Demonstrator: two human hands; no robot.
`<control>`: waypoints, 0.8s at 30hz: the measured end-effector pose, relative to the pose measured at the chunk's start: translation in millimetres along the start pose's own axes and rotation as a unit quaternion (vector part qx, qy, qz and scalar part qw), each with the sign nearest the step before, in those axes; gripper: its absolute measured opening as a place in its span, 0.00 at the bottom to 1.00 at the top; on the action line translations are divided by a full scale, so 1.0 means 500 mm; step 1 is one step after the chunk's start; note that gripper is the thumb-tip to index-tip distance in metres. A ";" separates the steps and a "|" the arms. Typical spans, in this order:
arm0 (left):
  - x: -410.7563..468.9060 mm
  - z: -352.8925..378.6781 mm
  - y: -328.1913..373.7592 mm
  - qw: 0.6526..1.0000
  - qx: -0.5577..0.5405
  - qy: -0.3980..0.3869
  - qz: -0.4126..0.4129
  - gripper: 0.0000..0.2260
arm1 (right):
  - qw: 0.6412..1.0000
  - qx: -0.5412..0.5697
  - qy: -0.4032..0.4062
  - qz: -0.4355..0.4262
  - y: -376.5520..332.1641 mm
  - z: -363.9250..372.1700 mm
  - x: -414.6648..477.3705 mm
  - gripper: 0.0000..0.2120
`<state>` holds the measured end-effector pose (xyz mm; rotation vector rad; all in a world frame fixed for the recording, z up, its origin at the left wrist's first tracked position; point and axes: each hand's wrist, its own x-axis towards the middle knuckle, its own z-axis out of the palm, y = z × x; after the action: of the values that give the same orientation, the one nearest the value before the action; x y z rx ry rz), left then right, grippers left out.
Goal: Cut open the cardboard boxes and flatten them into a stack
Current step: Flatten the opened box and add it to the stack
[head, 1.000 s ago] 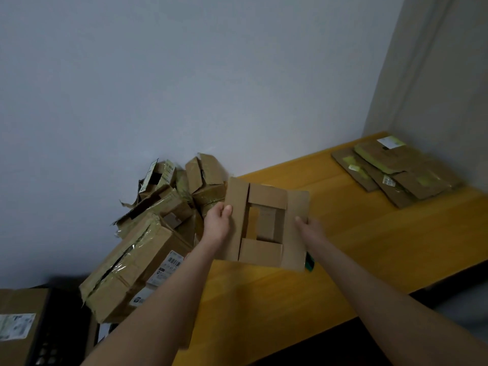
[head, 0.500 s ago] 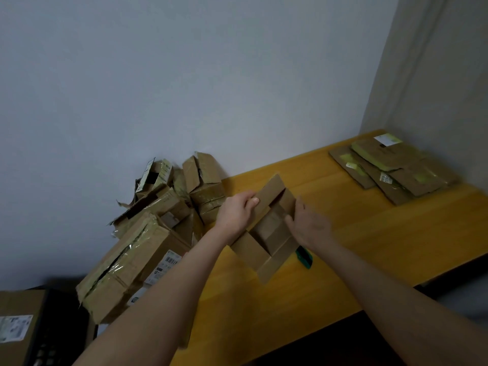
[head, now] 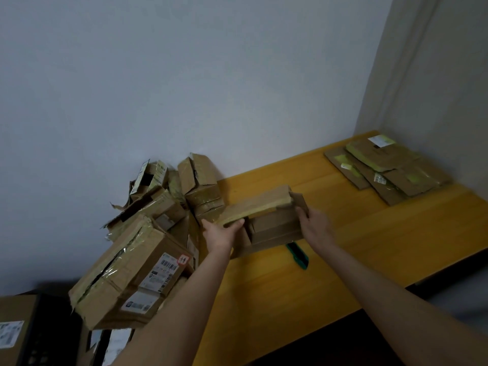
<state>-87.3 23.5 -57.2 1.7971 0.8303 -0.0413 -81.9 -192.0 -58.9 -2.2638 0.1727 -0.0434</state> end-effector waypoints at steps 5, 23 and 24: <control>0.004 0.011 -0.019 0.993 -0.114 -0.018 0.016 0.46 | 0.997 0.070 0.022 0.031 0.004 -0.009 -0.005 0.17; 0.018 -0.091 0.017 0.914 -0.204 -0.348 -0.050 0.22 | 0.902 0.371 -0.082 0.205 0.070 -0.057 0.000 0.24; 0.020 -0.096 0.021 0.901 -0.211 -0.375 -0.052 0.22 | 0.894 0.387 -0.088 0.210 0.075 -0.060 0.001 0.25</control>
<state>-91.3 67.8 -33.7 1.1713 0.3298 -0.5498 -88.3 -238.6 -68.5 -1.3876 0.4560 0.2777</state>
